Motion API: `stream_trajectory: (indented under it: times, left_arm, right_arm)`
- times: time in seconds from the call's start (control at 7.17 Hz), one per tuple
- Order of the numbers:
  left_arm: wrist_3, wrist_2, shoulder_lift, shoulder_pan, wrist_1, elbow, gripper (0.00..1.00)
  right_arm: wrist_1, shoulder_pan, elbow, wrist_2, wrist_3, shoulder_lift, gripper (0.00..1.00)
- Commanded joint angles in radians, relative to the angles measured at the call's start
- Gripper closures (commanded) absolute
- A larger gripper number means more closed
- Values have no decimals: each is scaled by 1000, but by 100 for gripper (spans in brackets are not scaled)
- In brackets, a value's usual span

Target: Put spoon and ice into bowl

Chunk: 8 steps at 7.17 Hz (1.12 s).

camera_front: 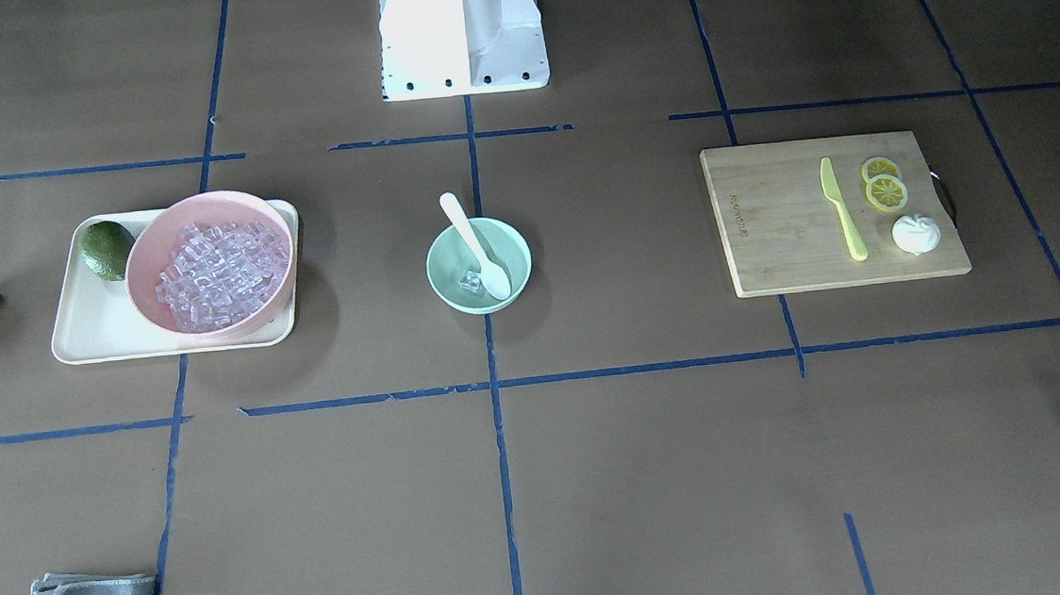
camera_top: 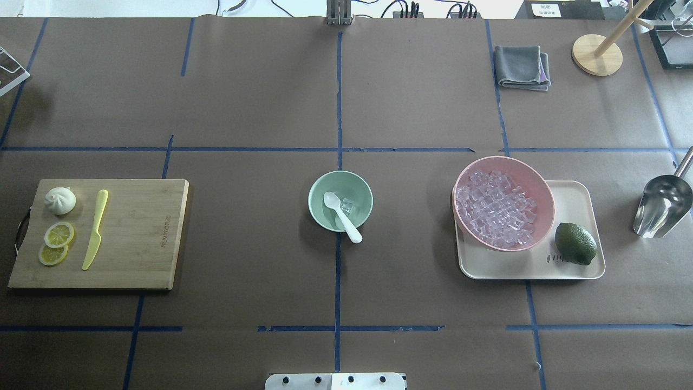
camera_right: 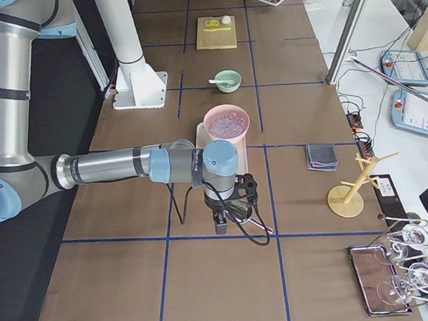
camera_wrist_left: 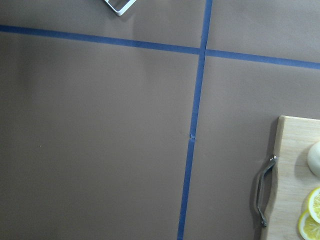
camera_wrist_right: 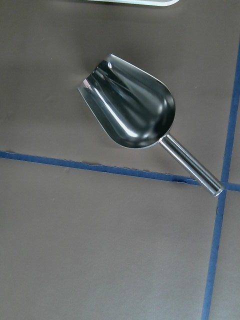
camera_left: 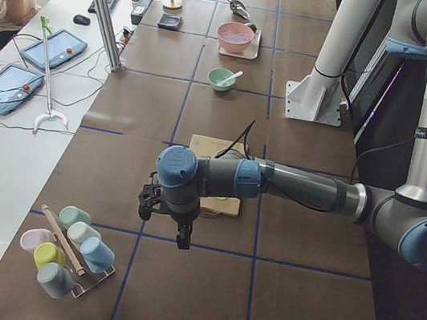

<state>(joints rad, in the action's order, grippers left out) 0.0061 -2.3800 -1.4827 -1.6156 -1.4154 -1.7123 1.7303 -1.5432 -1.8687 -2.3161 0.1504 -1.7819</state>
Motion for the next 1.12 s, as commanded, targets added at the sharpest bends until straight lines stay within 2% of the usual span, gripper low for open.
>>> stream_trajectory:
  times: [0.0,0.28,0.98]
  left_arm:
    - [-8,2,1,2,-62,34,0]
    - [-14,69,-13,8,-59,20,0]
    - [-9,62,-11,37,-50,11,0]
  right_arm:
    - [0,0,5,-3,-2,-1,1]
    - [0,2,5,1,0,-1,1]
    - [0,2,5,-3,-2,1,0]
